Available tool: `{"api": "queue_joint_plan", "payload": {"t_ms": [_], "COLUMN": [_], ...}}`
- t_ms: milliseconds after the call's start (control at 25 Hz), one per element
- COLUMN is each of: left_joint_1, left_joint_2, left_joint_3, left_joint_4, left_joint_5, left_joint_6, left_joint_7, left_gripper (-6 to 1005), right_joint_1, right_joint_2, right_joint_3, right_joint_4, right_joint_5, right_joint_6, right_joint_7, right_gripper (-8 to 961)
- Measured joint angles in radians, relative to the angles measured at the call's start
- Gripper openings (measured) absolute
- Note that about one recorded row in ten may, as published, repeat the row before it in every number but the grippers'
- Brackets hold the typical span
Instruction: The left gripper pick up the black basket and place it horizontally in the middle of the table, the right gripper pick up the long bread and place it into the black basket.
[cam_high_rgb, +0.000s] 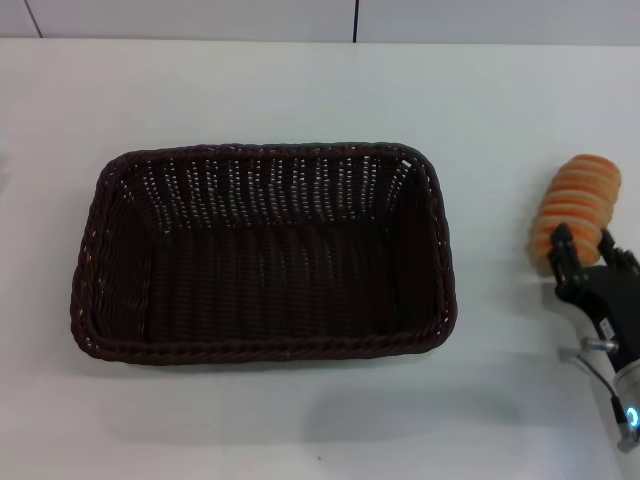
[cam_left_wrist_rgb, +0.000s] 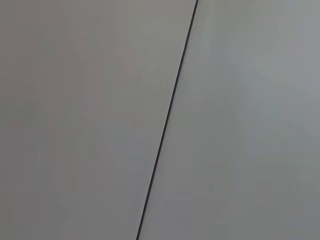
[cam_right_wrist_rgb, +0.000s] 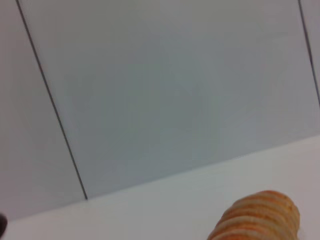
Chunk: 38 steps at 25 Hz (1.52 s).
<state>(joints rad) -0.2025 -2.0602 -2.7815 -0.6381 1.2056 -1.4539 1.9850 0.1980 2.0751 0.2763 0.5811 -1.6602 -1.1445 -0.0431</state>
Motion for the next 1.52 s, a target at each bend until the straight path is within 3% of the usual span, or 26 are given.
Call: {"api": "queue_joint_plan", "payload": {"t_ms": [160,280,320,480,600,680,760,920,1320,1520], "left_joint_1": [0.0,0.0,0.0,0.0,0.0,0.0,-0.001,-0.001,-0.004,-0.008], "left_joint_2": [0.0,0.0,0.0,0.0,0.0,0.0,0.0,0.0,0.0,0.0], "left_joint_3": [0.0,0.0,0.001,0.0,0.0,0.0,0.0,0.0,0.0,0.0], "left_joint_4": [0.0,0.0,0.0,0.0,0.0,0.0,0.0,-0.004,-0.001,0.001], "left_joint_5": [0.0,0.0,0.0,0.0,0.0,0.0,0.0,-0.001,-0.012,-0.012], "left_joint_6": [-0.001,0.0,-0.001,-0.001,-0.002,-0.003,-0.003,-0.005,0.001,0.003], "left_joint_7": [0.0,0.0,0.0,0.0,0.0,-0.003,-0.008,-0.015,-0.015,-0.014], "left_gripper": [814,814,814,814,814,814,814,814,814,814], "right_joint_1": [-0.022,-0.043,-0.049,-0.033,0.02,0.074,0.134,0.202,0.207,0.17], "right_joint_2": [0.001,0.002,0.002,0.002,0.002,0.001,-0.005,-0.013,-0.013,-0.005], "right_joint_3": [-0.025,-0.078,-0.12,-0.163,-0.171,-0.172,-0.172,-0.17,-0.159,-0.094], "right_joint_4": [0.009,0.013,0.016,0.018,0.015,0.01,-0.007,-0.071,-0.099,-0.149], "right_joint_5": [-0.016,-0.075,-0.144,-0.285,-0.418,-0.458,-0.483,-0.536,-0.576,-0.566], "right_joint_6": [-0.169,-0.379,-0.525,-0.642,-0.611,-0.498,-0.386,-0.287,-0.291,-0.355], "right_joint_7": [0.0,0.0,0.0,0.0,0.002,0.042,0.141,0.34,0.382,0.373], "right_gripper": [510,496,491,458,425,394,376,362,500,651]}}
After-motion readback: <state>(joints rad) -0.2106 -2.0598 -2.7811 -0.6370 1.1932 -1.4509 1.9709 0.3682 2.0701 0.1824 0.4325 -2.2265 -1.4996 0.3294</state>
